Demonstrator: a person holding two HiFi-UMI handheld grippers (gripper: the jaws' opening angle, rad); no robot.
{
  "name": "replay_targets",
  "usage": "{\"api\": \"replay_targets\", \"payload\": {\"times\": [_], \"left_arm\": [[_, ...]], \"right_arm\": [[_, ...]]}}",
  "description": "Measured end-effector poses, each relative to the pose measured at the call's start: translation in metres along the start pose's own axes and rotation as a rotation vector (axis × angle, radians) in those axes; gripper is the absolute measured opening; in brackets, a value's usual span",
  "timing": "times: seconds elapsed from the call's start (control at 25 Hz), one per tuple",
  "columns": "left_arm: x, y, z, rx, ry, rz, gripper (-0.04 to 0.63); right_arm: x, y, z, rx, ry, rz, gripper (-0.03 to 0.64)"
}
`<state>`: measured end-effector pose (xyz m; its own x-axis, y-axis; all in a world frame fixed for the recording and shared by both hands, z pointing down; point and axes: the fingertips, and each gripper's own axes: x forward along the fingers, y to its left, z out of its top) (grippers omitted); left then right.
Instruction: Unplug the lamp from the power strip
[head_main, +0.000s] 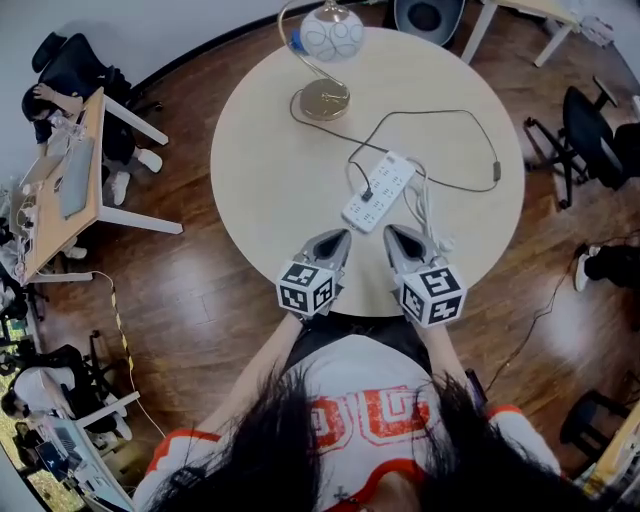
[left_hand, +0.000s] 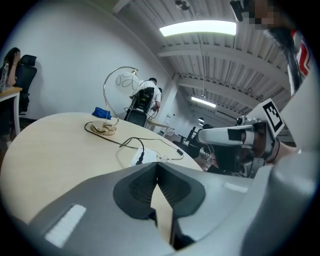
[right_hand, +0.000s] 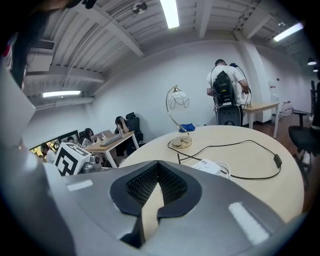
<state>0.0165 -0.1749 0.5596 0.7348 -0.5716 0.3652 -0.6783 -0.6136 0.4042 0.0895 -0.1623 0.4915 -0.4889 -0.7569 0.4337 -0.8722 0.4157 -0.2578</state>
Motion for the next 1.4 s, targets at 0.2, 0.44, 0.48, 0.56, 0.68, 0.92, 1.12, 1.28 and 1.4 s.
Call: {"api": "replay_targets", "payload": {"times": [0.2, 0.44, 0.48, 0.56, 0.68, 0.92, 1.12, 1.28, 1.4], "left_arm": [[0.025, 0.006, -0.007, -0.004, 0.036, 0.046, 0.000], [0.053, 0.014, -0.011, -0.025, 0.072, 0.088, 0.000], [0.057, 0.017, -0.013, -0.030, 0.079, 0.099, 0.000], [0.063, 0.024, -0.017, -0.041, 0.095, 0.127, 0.000], [0.069, 0.034, -0.022, -0.060, 0.109, 0.169, 0.000], [0.074, 0.047, -0.029, -0.077, 0.140, 0.231, 0.000], [0.077, 0.051, -0.033, -0.085, 0.166, 0.253, 0.000], [0.079, 0.056, -0.039, -0.082, 0.200, 0.275, 0.000], [0.081, 0.059, -0.042, -0.092, 0.211, 0.279, 0.000]], "right_arm": [[0.025, -0.026, -0.013, -0.059, 0.052, 0.005, 0.002], [0.052, -0.052, -0.027, -0.123, 0.122, 0.001, 0.002], [0.057, -0.055, -0.029, -0.137, 0.134, 0.005, 0.002], [0.067, -0.060, -0.034, -0.177, 0.161, 0.016, 0.002], [0.082, -0.063, -0.041, -0.248, 0.200, 0.038, 0.002], [0.105, -0.057, -0.056, -0.353, 0.278, 0.093, 0.053], [0.120, -0.057, -0.063, -0.392, 0.334, 0.116, 0.112], [0.131, -0.055, -0.066, -0.437, 0.364, 0.131, 0.127], [0.138, -0.054, -0.072, -0.480, 0.390, 0.140, 0.127]]}}
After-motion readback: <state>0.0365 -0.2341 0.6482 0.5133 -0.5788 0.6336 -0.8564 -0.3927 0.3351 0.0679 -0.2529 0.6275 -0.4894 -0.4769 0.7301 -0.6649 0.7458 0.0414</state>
